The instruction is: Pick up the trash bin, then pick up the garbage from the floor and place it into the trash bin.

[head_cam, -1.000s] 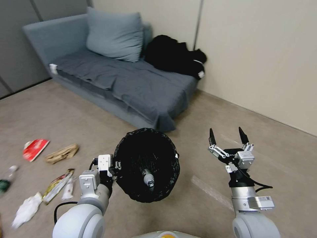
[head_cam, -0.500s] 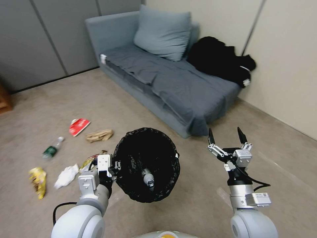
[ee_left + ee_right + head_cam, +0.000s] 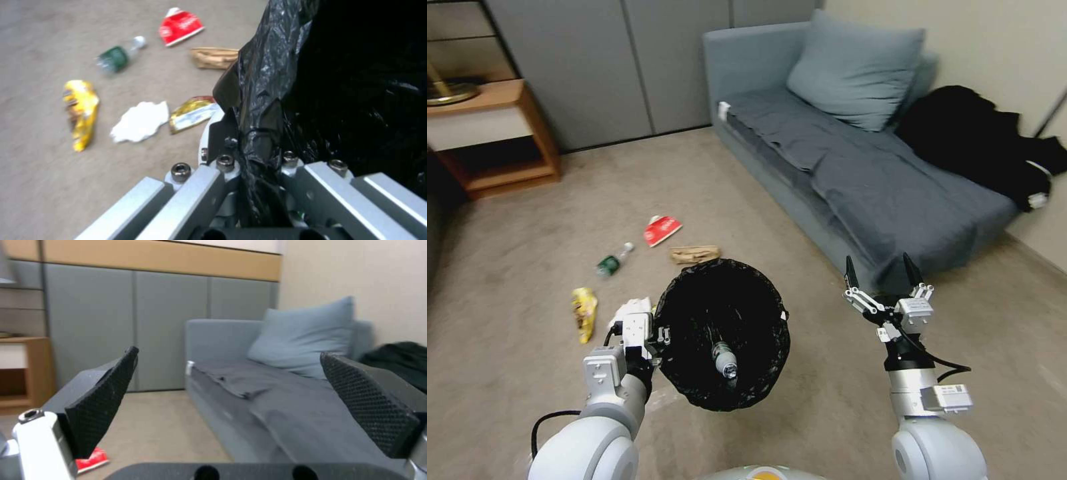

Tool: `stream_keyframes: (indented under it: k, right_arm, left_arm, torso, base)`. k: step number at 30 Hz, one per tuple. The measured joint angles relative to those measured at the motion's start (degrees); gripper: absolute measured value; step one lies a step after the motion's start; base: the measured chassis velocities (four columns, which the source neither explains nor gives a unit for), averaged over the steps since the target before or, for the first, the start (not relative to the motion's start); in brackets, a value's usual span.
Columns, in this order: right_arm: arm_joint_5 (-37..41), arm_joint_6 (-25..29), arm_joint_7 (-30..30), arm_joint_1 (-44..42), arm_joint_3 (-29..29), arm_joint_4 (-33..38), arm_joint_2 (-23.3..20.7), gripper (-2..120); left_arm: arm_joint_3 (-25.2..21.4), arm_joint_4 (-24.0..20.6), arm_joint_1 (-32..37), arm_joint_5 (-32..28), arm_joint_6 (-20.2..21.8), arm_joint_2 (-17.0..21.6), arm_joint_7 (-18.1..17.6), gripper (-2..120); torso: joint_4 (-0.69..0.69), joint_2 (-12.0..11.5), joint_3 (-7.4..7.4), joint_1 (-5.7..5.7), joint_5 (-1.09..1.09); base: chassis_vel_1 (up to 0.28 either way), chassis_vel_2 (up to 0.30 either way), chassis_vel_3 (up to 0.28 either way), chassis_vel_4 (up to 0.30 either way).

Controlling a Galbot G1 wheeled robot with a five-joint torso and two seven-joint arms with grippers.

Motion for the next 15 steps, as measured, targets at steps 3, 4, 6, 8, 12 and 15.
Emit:
stream_keyframes:
  k: [3,4,6,8,12,15]
  right_arm:
    - [0.0,0.0,-0.1,0.2,0.1,0.0,-0.2,99]
    - [0.1,-0.1,-0.1,0.3,0.2,0.0,-0.3,99]
    - [0.1,-0.1,-0.1,0.3,0.2,-0.1,-0.3,99]
    - [0.2,-0.1,-0.1,0.4,0.2,-0.1,-0.3,99]
    - [0.2,-0.1,-0.1,0.4,0.2,-0.2,-0.3,99]
    - [0.2,-0.1,-0.4,0.4,0.2,-0.2,-0.3,99]
  left_arm:
    - [-0.1,-0.1,0.0,0.0,0.0,0.0,0.0,0]
    - [-0.1,-0.1,0.0,0.0,0.0,0.0,0.0,0]
    - [-0.1,-0.2,0.0,0.0,0.0,0.0,0.0,0]
    - [-0.1,-0.2,-0.1,0.0,0.0,0.0,0.0,0]
    - [-0.1,-0.2,-0.1,-0.1,0.0,-0.1,0.0,0]
    - [-0.1,-0.2,-0.2,-0.1,0.0,-0.1,0.0,0]
  torso:
    - [0.01,0.0,0.0,0.0,0.0]
    - [0.01,0.0,0.0,0.0,0.0]
    - [0.01,0.0,0.0,0.0,0.0]
    - [0.01,0.0,0.0,0.0,0.0]
    - [0.01,0.0,0.0,0.0,0.0]
    - [0.01,0.0,0.0,0.0,0.0]
  base:
    - [0.111,0.134,0.11,0.131]
    - [0.133,0.116,0.127,0.133]
    - [0.134,0.126,0.125,0.133]
    - [0.137,0.129,0.124,0.13]
    - [0.124,0.129,0.117,0.123]
    - [0.114,0.115,0.114,0.124]
